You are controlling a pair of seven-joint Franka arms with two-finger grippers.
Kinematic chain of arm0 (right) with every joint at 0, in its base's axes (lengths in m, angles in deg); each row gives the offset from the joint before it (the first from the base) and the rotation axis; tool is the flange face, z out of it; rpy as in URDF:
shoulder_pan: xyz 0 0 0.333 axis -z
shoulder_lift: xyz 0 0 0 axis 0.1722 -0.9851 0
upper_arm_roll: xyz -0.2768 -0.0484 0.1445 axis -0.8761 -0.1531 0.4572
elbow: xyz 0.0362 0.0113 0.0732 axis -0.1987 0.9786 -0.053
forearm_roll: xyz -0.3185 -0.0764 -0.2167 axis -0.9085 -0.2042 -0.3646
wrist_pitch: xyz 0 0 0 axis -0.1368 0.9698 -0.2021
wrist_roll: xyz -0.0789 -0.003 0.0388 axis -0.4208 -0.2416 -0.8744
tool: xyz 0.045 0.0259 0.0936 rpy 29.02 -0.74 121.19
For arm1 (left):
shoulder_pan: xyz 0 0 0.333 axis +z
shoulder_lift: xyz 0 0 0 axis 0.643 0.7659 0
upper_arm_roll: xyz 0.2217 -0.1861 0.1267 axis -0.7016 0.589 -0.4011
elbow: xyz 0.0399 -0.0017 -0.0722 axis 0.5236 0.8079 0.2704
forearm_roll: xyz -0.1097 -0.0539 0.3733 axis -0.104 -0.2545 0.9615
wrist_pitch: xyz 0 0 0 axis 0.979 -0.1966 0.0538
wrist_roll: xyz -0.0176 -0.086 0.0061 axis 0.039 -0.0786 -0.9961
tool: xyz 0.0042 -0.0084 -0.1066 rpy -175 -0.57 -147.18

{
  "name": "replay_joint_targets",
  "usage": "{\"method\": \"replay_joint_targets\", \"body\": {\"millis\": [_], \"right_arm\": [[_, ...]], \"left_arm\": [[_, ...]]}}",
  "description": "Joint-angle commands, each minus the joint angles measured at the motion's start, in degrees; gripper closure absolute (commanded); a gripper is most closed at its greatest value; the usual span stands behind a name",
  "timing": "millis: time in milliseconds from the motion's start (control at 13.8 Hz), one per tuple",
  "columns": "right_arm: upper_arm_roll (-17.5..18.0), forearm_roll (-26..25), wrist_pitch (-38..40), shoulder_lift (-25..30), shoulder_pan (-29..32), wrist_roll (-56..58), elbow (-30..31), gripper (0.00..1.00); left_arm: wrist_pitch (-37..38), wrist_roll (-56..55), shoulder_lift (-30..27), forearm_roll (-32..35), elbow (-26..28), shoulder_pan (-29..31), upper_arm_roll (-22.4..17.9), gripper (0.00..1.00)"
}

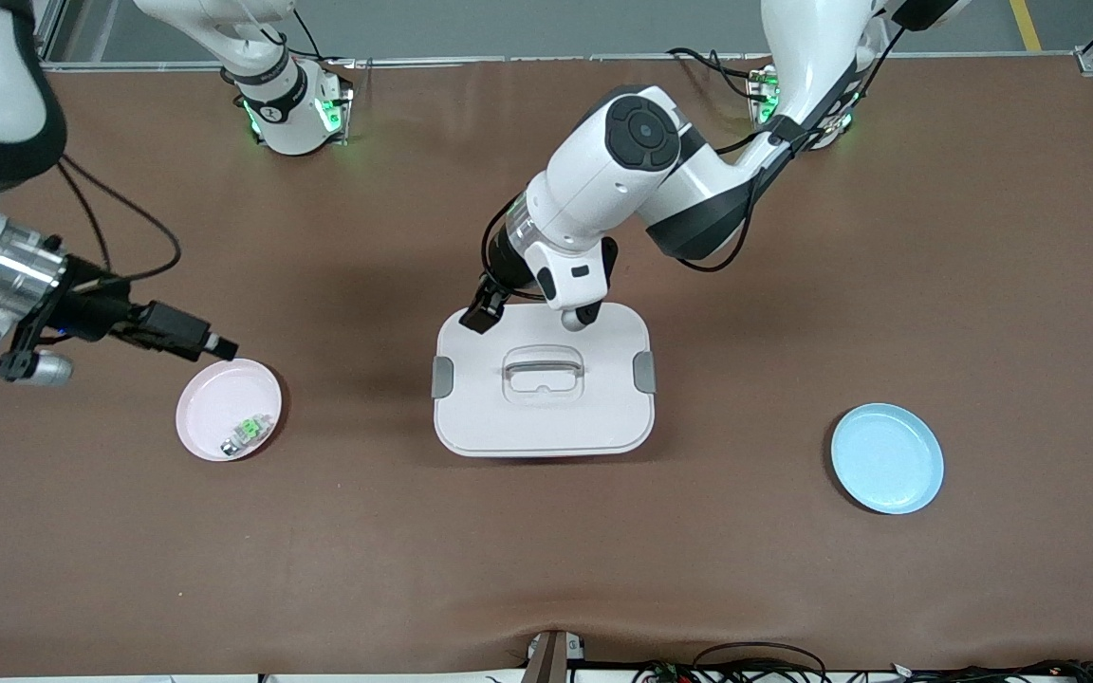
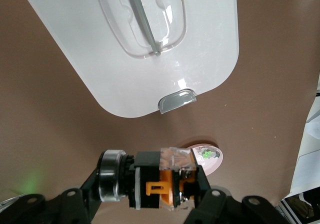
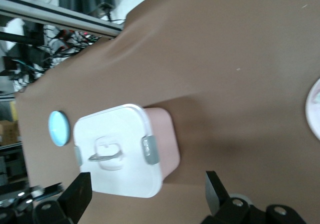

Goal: Transfer orange switch to right arm and place
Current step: 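Hold the switch with the left gripper while the right gripper approaches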

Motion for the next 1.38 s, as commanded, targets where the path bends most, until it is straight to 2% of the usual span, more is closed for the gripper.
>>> {"method": "replay_joint_targets", "body": {"millis": [0,145,290,580,870,1305], "right_arm": [[-0.18,5.38,-6.89,8.89,-3.46,-0.58,10.22,0.0],[-0.18,7.76,-13.3,12.15,-7.24,-0.67,14.88,0.0],[-0.18,12.84,-20.86,13.83,-12.41,-0.75,18.67,0.0],[-0.27,21.29,-30.01,12.52,-21.83,1.08,19.21,0.0],[-0.27,30.25,-31.7,9.71,-24.57,13.81,19.21,0.0],[-0.27,31.5,-42.77,3.29,-31.34,16.03,18.6,0.0]], "left_arm": [[-0.06,-1.9,0.67,-1.15,-1.36,-0.61,-0.12,1.0],[-0.15,-2.87,0.67,-1.15,-1.45,-0.61,-0.12,1.0],[-0.15,-2.88,0.58,-1.06,-1.36,-0.61,-0.21,1.0],[-0.33,-2.79,0.58,-1.06,-1.45,-0.61,-0.3,1.0],[-0.33,-2.79,0.58,-1.06,-1.45,-0.52,-0.38,1.0],[-0.33,-2.7,0.32,-1.06,-1.45,-0.25,-0.38,1.0]]}}
